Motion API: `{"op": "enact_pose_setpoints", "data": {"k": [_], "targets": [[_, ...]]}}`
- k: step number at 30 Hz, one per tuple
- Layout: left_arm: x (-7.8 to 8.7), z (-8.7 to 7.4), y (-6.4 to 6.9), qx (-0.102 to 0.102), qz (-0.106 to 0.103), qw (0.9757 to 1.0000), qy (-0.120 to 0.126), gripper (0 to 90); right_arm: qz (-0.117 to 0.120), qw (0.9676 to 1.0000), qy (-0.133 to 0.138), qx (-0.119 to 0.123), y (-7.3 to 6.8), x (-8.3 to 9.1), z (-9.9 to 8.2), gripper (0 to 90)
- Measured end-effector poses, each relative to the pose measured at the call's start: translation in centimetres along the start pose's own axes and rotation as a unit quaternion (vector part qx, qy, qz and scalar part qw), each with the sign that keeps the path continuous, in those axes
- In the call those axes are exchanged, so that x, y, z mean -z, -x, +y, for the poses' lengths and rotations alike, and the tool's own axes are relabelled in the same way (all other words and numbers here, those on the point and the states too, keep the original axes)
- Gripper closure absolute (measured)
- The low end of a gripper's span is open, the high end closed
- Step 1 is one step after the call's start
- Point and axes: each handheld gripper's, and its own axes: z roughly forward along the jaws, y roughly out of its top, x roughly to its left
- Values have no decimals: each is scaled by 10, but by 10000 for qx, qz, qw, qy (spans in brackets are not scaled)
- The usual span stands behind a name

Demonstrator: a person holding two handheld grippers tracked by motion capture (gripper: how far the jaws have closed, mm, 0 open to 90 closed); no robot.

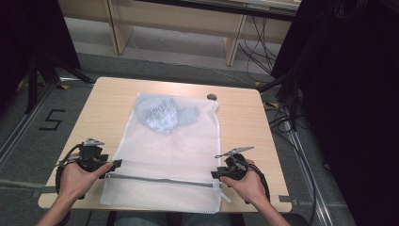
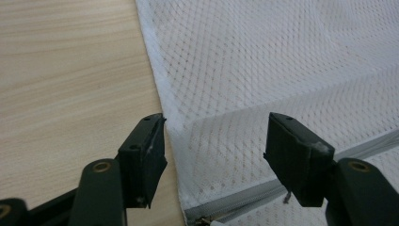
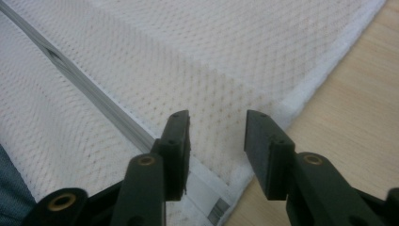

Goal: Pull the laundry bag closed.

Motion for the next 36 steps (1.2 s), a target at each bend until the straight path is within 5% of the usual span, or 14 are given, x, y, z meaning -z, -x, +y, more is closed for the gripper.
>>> {"op": "enact_pose_setpoints", "data": {"k": [8, 9, 12, 13, 18, 23, 26, 27, 36], "targets": [[0, 1, -1, -50, -1, 10000, 11, 374, 156, 9995, 258, 122, -9, -1, 5, 643], [3, 1, 2, -269, 109, 9995, 84, 514, 220, 9990, 355, 143, -14, -1, 8, 676], [4, 0, 3, -298, 210, 9993, 130, 615, 256, 9988, 334, 253, -19, 0, 11, 715], [6, 0, 3, -337, 277, 9990, 111, 721, 382, 9982, 335, 317, -27, -1, 14, 746], [5, -3, 2, -223, 315, 9992, 78, 885, 638, 9968, 209, 434, -46, -6, 17, 798], [0, -4, 2, -128, 191, 9994, -276, 895, 1161, 9917, 100, 538, -82, -24, 35, 838], [-2, -5, 1, -90, 179, 9994, -275, 895, 1225, 9890, 55, 832, -99, -35, 46, 826], [-2, -4, -1, -159, 125, 9988, -447, 895, 1290, 9882, 23, 826, -105, -39, 48, 823], [-8, -7, -2, -167, 132, 9971, -737, 895, 1444, 9854, 59, 904, -137, -64, 67, 802]]}}
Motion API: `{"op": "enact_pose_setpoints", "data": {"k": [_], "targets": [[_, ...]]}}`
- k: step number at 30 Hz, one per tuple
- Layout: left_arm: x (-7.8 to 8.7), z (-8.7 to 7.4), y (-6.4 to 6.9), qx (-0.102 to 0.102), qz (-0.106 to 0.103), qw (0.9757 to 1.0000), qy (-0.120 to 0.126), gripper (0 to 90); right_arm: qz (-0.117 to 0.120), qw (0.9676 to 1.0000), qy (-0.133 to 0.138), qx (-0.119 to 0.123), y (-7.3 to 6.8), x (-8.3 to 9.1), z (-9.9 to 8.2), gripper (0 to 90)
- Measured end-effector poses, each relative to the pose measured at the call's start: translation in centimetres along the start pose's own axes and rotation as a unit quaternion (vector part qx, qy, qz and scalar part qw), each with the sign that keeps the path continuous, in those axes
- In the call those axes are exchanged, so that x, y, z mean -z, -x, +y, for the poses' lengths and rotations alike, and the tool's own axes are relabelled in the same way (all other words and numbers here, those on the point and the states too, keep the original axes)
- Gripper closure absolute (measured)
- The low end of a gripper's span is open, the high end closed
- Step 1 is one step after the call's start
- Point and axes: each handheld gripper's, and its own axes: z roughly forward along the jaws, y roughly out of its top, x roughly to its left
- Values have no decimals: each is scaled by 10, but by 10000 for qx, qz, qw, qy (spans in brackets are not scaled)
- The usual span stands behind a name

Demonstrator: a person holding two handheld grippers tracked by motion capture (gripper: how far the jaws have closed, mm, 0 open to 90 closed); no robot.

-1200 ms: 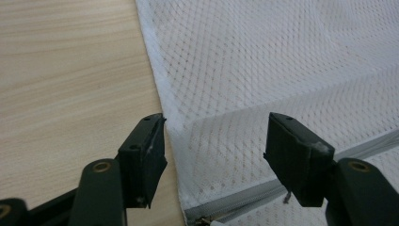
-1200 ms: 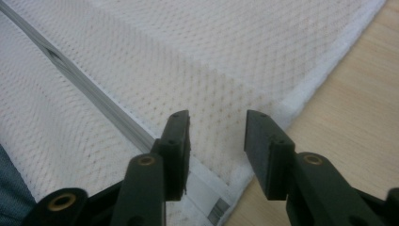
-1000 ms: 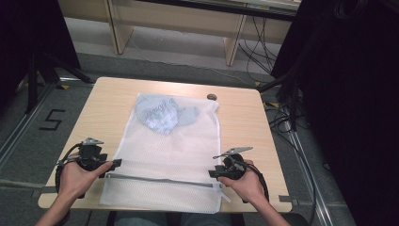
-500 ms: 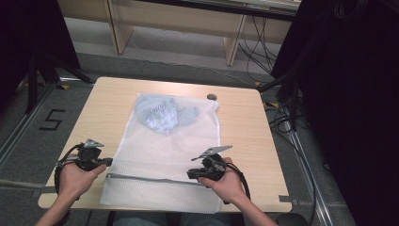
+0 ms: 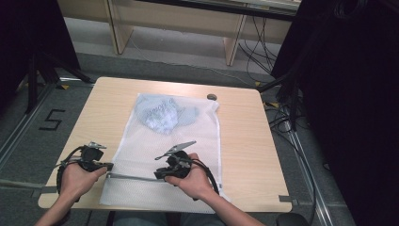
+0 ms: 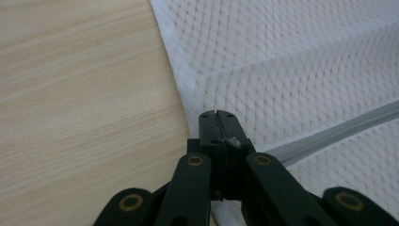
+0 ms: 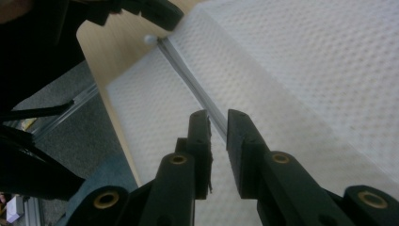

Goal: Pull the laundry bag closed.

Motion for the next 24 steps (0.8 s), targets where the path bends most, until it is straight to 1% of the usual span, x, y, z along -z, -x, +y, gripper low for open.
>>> {"op": "enact_pose_setpoints", "data": {"k": [1, 2, 3, 4, 5, 7, 8, 9, 10, 11, 12, 13, 14, 15, 16, 17, 18, 19, 20, 21, 22, 23, 24], "targets": [[-1, -1, 1, 50, 3, 10000, 6, 895, 18, 10000, -3, 1, -3, -4, 2, 801], [-1, -1, 2, 17, 28, 10000, -86, 895, 62, 10000, -10, 67, -8, -12, 8, 797], [-2, -1, 1, 8, -25, 9999, -121, 895, 107, 9999, 2, 98, -11, -16, 11, 797], [-2, -1, 1, 63, 33, 9999, -158, 895, 121, 9999, -6, 45, -15, -20, 14, 796], [-2, -1, 1, 63, 33, 9999, -158, 895, 167, 9998, -3, 91, -18, -25, 16, 796], [-3, -2, 0, 76, 59, 9999, -131, 895, 231, 9997, -36, 91, -25, -35, 21, 791], [-3, -3, 0, 126, 79, 9997, -193, 895, 277, 9995, -35, 145, -27, -40, 23, 788], [-3, -3, 0, 126, 79, 9997, -193, 895, 277, 9995, -35, 145, -27, -40, 23, 788], [-4, -3, -2, 117, 71, 9997, -179, 895, 290, 9995, -43, 121, -30, -45, 25, 787], [-5, -4, -1, 137, 95, 9997, -187, 895, 303, 9994, -71, 135, -34, -54, 29, 784], [-5, -4, -2, 103, 74, 9996, -265, 895, 354, 9992, -80, 171, -35, -58, 31, 783], [-5, -4, -2, 103, 74, 9996, -265, 894, 354, 9992, -80, 171, -35, -58, 31, 783], [-8, -4, -2, 156, 68, 9997, -187, 895, 338, 9992, -105, 185, -38, -65, 34, 783], [-8, -4, -1, 232, 102, 9995, -177, 895, 350, 9992, -121, 146, -40, -68, 35, 782], [-8, -4, -1, 232, 102, 9995, -177, 895, 350, 9992, -121, 146, -40, -68, 35, 782], [-6, -3, -3, 144, 55, 9994, -308, 895, 365, 9991, -107, 196, -40, -71, 36, 782], [-7, -4, -2, 181, 53, 9995, -250, 895, 384, 9990, -130, 162, -41, -74, 37, 782], [-9, -4, -3, 157, 12, 9997, -180, 894, 354, 9991, -139, 196, -42, -79, 38, 780], [-7, -3, -4, 168, 27, 9994, -313, 894, 354, 9991, -139, 196, -42, -79, 38, 780], [-7, -3, -4, 203, 27, 9993, -311, 894, 349, 9992, -148, 107, -41, -83, 39, 774], [-7, -3, -4, 203, 27, 9993, -311, 893, 349, 9992, -148, 107, -41, -83, 39, 774], [-9, -4, -3, 227, 33, 9996, -181, 893, 349, 9992, -156, 94, -40, -85, 40, 771], [-9, -4, -3, 218, 34, 9996, -178, 893, 364, 9992, -150, 38, -40, -87, 41, 770]]}}
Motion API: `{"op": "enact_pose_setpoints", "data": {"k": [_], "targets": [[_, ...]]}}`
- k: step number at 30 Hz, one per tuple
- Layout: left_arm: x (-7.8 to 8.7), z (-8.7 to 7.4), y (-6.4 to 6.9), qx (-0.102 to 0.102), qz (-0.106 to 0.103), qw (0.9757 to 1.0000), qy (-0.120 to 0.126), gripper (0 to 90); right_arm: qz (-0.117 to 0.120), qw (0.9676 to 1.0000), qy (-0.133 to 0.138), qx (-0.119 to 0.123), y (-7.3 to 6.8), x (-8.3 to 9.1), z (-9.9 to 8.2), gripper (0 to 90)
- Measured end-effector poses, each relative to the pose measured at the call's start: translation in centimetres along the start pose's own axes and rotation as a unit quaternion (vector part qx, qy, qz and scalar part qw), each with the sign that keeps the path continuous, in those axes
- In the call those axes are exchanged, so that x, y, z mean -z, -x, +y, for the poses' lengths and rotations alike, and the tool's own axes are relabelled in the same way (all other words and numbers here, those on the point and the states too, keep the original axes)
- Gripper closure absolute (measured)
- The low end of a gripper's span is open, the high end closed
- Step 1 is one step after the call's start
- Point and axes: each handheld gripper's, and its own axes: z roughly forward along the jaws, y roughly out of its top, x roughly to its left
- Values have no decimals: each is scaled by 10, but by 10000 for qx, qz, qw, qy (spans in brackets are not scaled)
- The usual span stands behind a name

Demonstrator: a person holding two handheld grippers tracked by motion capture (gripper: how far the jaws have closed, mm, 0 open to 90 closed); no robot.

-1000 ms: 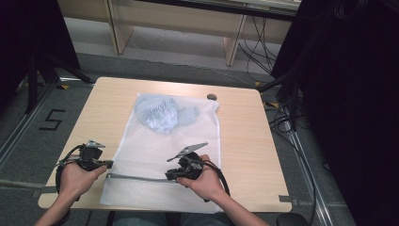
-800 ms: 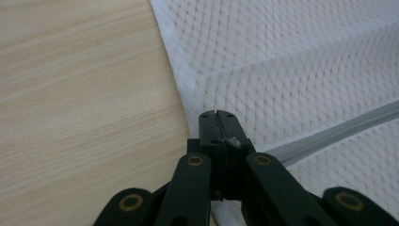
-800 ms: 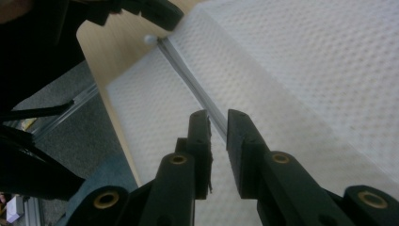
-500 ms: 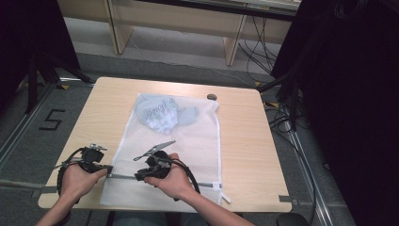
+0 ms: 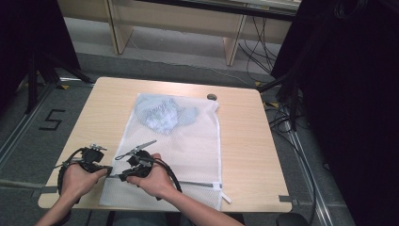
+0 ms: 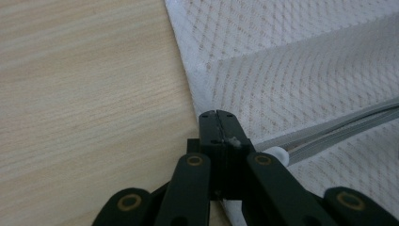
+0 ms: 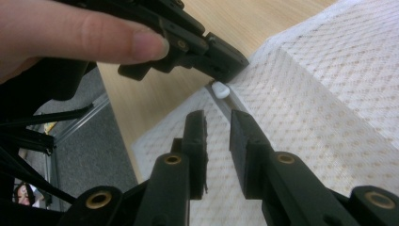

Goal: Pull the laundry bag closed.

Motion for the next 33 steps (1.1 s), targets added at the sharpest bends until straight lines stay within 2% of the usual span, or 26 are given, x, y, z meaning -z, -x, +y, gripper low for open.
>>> {"op": "enact_pose_setpoints", "data": {"k": [1, 2, 3, 4, 5, 6, 7, 8, 11, 12, 13, 14, 15, 16, 17, 18, 20, 26, 30, 33], "targets": [[0, -1, 1, 116, -30, 9999, -48, 892, 1, 10000, -6, -53, 0, -3, 1, 769], [-1, 0, 2, 166, -8, 9999, 33, 892, 1, 10000, -6, -53, 0, -3, 1, 769], [-2, 0, 1, 107, 24, 9999, 87, 892, 4, 10000, 15, 11, 1, -4, 2, 768], [0, 1, 2, 89, 91, 9999, -6, 892, -30, 9999, -43, -126, 0, -4, 3, 766], [-2, 1, 4, 166, 114, 9997, 99, 892, -20, 10000, 13, -88, 1, -6, 3, 764], [-1, 1, 3, 86, 140, 9999, 5, 892, -31, 9999, 12, -120, 1, -7, 4, 762], [0, 3, 1, -143, 148, 9997, -102, 892, -15, 9998, -21, -211, 1, -7, 5, 760], [0, 3, 2, -87, 173, 9998, -41, 893, -18, 9998, 49, -173, 2, -11, 7, 756], [1, 3, 2, -63, 169, 9998, -94, 893, 11, 9997, -7, -231, 2, -12, 8, 752], [1, 3, 1, -51, 159, 9998, -119, 893, 15, 9998, 29, -181, 3, -14, 8, 750], [2, 4, 0, -27, 143, 9997, -205, 892, 4, 9997, 26, -233, 2, -15, 9, 749], [2, 5, -1, -88, 125, 9996, -239, 890, 10, 9998, 16, -188, 3, -17, 9, 747], [0, 4, -1, -100, 109, 9998, -146, 886, 36, 9998, 2, -207, 3, -18, 9, 746], [-1, 4, 2, 93, 97, 9998, -150, 884, 23, 9997, -11, -242, 2, -18, 9, 746], [-1, 4, 2, 93, 97, 9998, -150, 885, 23, 9997, -11, -242, 2, -18, 9, 746], [0, 5, 2, -40, 116, 9996, -268, 885, 38, 9998, -15, -181, 3, -20, 9, 746], [0, 7, 4, -63, 139, 9994, -323, 885, 7, 9998, -19, -210, 3, -23, 8, 743], [-1, 11, 3, -47, 104, 9987, -493, 889, 10, 9994, -20, -335, 3, -29, 9, 740], [-1, 12, 4, -84, 140, 9987, -482, 890, 10, 9992, -19, -393, 3, -31, 11, 741], [-1, 11, 3, -34, 106, 9988, -486, 892, -15, 9989, 19, -478, 4, -32, 12, 746]]}}
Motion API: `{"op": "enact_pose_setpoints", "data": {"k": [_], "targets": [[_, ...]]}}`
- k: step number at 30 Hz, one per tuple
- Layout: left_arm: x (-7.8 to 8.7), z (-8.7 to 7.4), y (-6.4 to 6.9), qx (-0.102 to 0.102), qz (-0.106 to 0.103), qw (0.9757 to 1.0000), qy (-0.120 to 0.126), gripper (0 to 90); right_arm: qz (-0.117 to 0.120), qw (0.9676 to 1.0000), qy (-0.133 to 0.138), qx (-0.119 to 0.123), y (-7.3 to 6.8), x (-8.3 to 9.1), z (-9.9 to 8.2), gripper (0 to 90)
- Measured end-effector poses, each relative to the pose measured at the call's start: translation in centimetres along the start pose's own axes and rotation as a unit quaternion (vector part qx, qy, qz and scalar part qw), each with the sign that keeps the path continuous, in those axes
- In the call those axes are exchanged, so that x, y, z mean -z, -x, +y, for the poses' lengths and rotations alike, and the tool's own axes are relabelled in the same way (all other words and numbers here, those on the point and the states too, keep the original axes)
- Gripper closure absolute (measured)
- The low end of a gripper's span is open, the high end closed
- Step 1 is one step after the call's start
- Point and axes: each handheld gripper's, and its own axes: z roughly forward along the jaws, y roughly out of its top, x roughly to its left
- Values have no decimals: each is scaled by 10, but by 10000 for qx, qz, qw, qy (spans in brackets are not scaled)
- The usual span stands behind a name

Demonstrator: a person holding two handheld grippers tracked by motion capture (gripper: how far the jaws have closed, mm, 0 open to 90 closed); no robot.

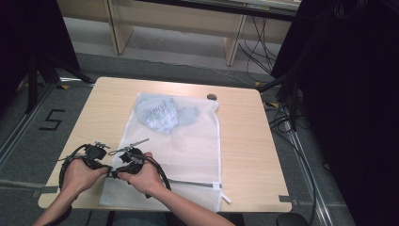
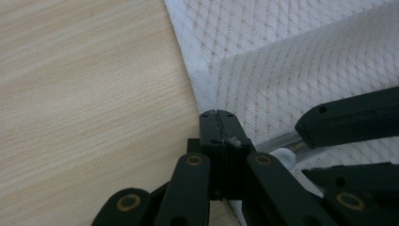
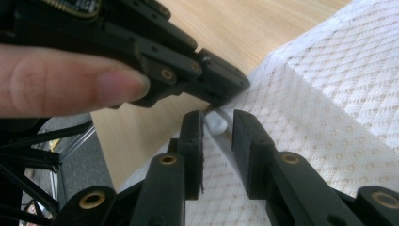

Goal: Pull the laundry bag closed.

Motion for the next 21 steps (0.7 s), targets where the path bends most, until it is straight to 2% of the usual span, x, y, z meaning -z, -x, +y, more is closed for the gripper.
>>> {"op": "enact_pose_setpoints", "data": {"k": [1, 2, 3, 4, 10, 12, 16, 17, 18, 21], "targets": [[0, 0, 1, 67, -1, 10000, 38, 892, 19, 10000, 20, 49, 1, -1, 1, 748], [0, 1, -2, -114, 29, 9999, 30, 893, 34, 10000, 17, 38, 1, -2, 1, 754], [0, 1, -3, -157, 29, 9999, 51, 893, 20, 10000, -9, -27, 1, -2, 2, 758], [0, 0, -2, -133, 42, 9999, 41, 893, 61, 10000, 24, 52, 1, -3, 2, 764], [0, 0, -1, -60, 33, 10000, 51, 894, 58, 10000, -32, -8, -1, -6, 4, 812], [0, 0, -1, -92, 52, 9999, 54, 894, 49, 9999, -38, 94, 1, -7, 5, 845], [0, 0, -1, -73, 57, 9999, 48, 895, 99, 9999, -104, -19, 4, -7, 6, 880], [0, 0, -1, -63, 55, 10000, 38, 895, 122, 9998, -112, -123, 3, -7, 6, 880], [0, 1, -2, -121, 56, 9999, 32, 895, 163, 9998, -97, -85, 4, -7, 6, 878], [0, 0, -2, -116, 46, 9999, 56, 895, 181, 9997, -67, -174, 5, -7, 5, 842]]}}
